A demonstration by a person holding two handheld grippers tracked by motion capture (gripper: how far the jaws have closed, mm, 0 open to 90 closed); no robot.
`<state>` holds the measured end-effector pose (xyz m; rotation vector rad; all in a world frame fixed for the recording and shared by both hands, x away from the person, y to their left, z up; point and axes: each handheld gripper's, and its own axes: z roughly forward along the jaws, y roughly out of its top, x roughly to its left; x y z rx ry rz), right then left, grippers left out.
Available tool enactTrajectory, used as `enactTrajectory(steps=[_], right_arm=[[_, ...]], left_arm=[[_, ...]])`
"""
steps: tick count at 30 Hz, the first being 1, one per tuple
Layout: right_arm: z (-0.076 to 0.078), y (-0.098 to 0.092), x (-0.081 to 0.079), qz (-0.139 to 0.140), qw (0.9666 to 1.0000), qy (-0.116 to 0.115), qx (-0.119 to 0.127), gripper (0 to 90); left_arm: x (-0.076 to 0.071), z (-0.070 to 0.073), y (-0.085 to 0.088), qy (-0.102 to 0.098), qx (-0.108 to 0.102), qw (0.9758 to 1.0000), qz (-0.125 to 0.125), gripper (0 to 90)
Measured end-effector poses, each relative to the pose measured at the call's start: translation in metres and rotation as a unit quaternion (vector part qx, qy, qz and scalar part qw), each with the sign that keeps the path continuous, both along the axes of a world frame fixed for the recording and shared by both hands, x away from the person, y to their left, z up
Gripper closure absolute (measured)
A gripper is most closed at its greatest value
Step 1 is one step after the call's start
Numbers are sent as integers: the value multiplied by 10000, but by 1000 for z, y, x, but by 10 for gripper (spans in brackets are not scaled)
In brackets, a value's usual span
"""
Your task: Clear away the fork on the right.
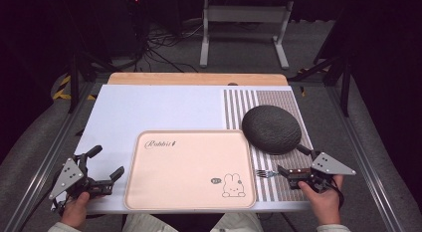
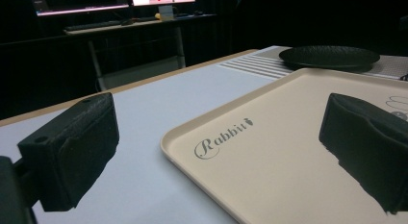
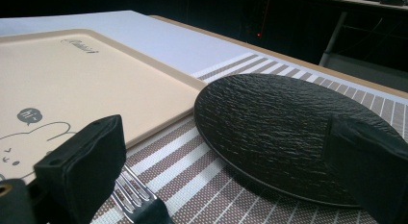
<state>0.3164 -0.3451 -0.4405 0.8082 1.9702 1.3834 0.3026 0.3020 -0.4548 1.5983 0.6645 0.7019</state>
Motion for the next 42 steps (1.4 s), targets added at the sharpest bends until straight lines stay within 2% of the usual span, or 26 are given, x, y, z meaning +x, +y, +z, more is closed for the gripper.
enactTrajectory(steps=[17,23,28,31,35,40,42], right_arm=[[1,2,1,28,9999,101,27,31],[5,4,6,6,9999,139,26,36],[13,9,12,107,9998,169,-10,36],[21,10,17,38,9998,210,-52,47],[27,12,21,99,9996,256,-56,47],[37,13,27,191,9990,401,-89,29],[42,13,29,274,9982,481,-221,25]], left_arm=[[0,1,1,-2,-18,10000,65,7],[-1,1,2,6,-44,9999,97,7],[-1,1,2,11,-31,9999,107,7],[0,1,2,17,-24,9999,110,7],[-1,1,2,14,-42,9999,113,7],[-1,1,3,14,-58,9999,134,7],[-1,1,3,6,-44,9999,139,7]])
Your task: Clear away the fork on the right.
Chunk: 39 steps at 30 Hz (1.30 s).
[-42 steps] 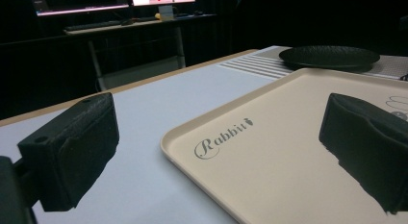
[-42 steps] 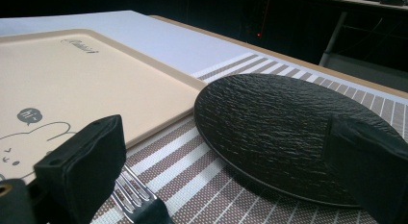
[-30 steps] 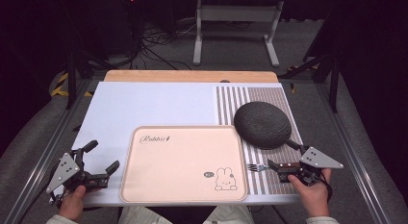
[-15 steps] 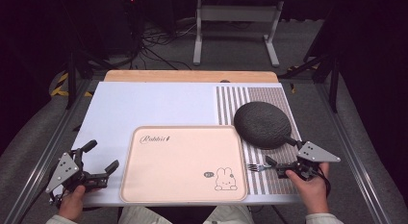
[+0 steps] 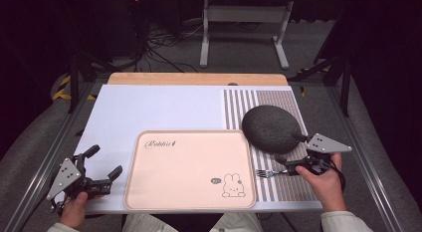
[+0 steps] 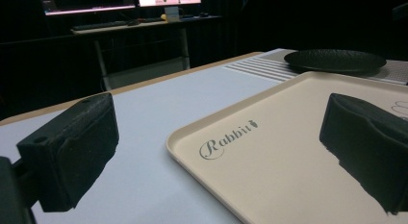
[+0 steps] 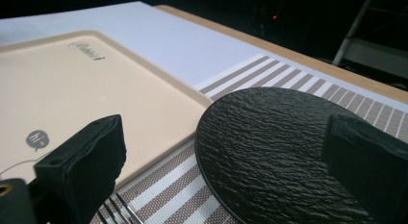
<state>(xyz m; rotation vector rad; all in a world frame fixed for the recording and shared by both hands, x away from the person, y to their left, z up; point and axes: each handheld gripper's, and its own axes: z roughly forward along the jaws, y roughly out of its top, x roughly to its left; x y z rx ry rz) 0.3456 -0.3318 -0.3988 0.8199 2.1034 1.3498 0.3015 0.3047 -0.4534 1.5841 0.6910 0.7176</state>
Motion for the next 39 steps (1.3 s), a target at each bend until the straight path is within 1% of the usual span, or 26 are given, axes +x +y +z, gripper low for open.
enactTrajectory(steps=[2,3,4,6,8,10,12,13,14,16,17,18,19,20,21,23,24,25,27,29,31,32,35,36,37,39], right_arm=[[5,0,1,211,9995,120,-191,46],[8,1,1,277,9987,136,-397,50],[11,1,1,322,9978,170,-558,51],[17,2,1,350,9964,248,-733,53],[22,3,2,382,9942,330,-952,57],[26,4,3,444,9903,465,-1229,62],[32,5,5,518,9844,643,-1552,69],[32,5,5,518,9844,643,-1552,69],[34,5,6,525,9820,700,-1675,70],[39,5,8,576,9743,824,-2015,82],[40,5,8,614,9713,860,-2130,87],[42,5,9,651,9672,930,-2274,89],[43,5,10,655,9646,977,-2359,89],[44,5,11,713,9601,1033,-2498,89],[44,5,12,702,9577,1057,-2583,89],[43,6,15,797,9517,1136,-2740,89],[43,6,15,797,9517,1136,-2740,89],[43,6,16,849,9470,1162,-2870,89],[43,7,17,937,9411,1243,-3001,88],[43,8,18,966,9335,1320,-3191,88],[43,8,18,1018,9282,1405,-3293,88],[43,8,18,1018,9282,1405,-3293,88],[45,7,20,1059,9179,1523,-3509,88],[45,7,20,1087,9154,1549,-3552,88],[46,7,21,1110,9117,1586,-3623,89],[47,8,21,1146,9061,1663,-3718,98]], left_arm=[[0,0,0,-2,-2,10000,3,6],[0,0,0,-2,-11,10000,11,6],[0,0,0,2,-11,10000,13,6],[0,0,0,2,-21,10000,12,6],[0,0,0,8,-6,10000,20,6],[0,0,0,6,-1,10000,28,6],[0,0,0,2,3,10000,33,6],[0,0,0,2,3,10000,33,6],[0,0,0,1,1,10000,39,6],[0,0,0,3,-1,10000,38,6],[0,0,0,2,-4,10000,41,6],[0,0,0,1,-8,10000,47,6],[0,0,0,1,-8,10000,40,6],[0,0,0,1,-8,10000,40,6],[0,0,0,-1,-2,10000,36,6],[0,1,0,-2,-1,10000,33,5],[0,1,0,-2,-1,10000,33,5],[0,1,0,-2,-1,10000,32,5],[0,1,0,0,-5,10000,42,5],[0,0,1,13,-23,10000,40,5],[0,0,1,10,-13,10000,37,5],[0,0,1,10,-13,10000,37,5],[0,1,0,8,-23,10000,32,5],[0,1,0,5,-12,10000,36,5],[0,1,0,7,-12,10000,33,5],[0,1,0,8,-1,10000,15,5]])
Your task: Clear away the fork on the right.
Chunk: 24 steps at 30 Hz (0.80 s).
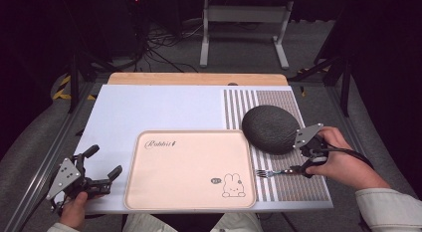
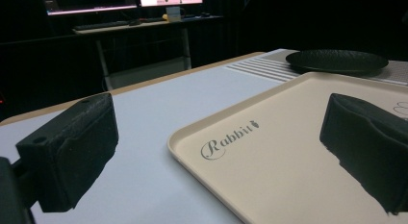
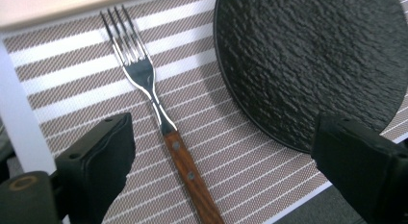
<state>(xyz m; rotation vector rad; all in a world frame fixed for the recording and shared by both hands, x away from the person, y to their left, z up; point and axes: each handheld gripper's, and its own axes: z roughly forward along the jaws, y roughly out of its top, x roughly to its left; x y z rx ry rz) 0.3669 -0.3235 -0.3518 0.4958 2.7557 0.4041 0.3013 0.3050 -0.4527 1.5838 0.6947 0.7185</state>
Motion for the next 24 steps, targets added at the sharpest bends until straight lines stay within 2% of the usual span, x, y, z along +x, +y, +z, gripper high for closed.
enactTrajectory(steps=[4,5,7,10,13,16,20,24], right_arm=[[-2,3,1,133,9995,96,-262,105],[-2,3,1,133,9995,96,-262,105],[-6,5,2,244,9985,197,-446,111],[-6,5,3,324,9977,239,-553,112],[-7,5,4,331,9962,340,-728,118],[-8,6,4,358,9956,363,-790,122],[-13,6,4,427,9929,461,-1007,123],[-16,8,5,407,9915,545,-1111,127]], left_arm=[[0,0,0,1,3,10000,-1,5],[0,0,0,1,3,10000,-1,5],[0,0,1,12,-18,10000,0,5],[0,0,1,10,-12,10000,-6,5],[0,0,1,13,-20,10000,-19,5],[0,0,1,7,-22,10000,-11,5],[0,0,1,13,-13,10000,-17,5],[0,0,1,10,-23,10000,-15,5]])
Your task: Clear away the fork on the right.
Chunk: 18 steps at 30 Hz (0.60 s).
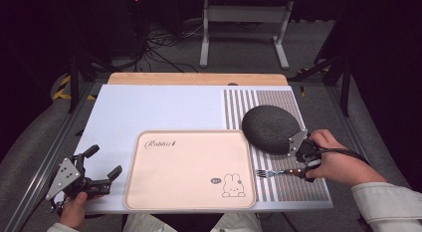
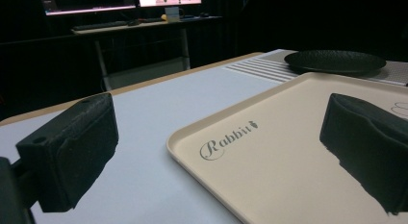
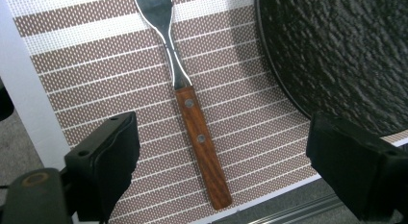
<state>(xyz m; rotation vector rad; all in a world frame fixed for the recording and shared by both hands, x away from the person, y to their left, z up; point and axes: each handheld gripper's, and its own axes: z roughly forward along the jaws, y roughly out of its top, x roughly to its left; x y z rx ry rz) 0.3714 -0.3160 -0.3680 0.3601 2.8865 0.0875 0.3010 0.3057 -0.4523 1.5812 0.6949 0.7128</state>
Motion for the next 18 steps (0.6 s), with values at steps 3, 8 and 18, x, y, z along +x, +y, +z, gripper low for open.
enactTrajectory(steps=[3,8,18], right_arm=[[-3,1,1,50,10000,41,8,131],[-10,1,1,51,9999,161,-16,141],[-29,-4,4,7,9992,405,19,199]], left_arm=[[0,0,0,-6,-15,10000,4,5],[0,0,0,3,1,10000,2,5],[0,0,0,9,-4,10000,-1,4]])
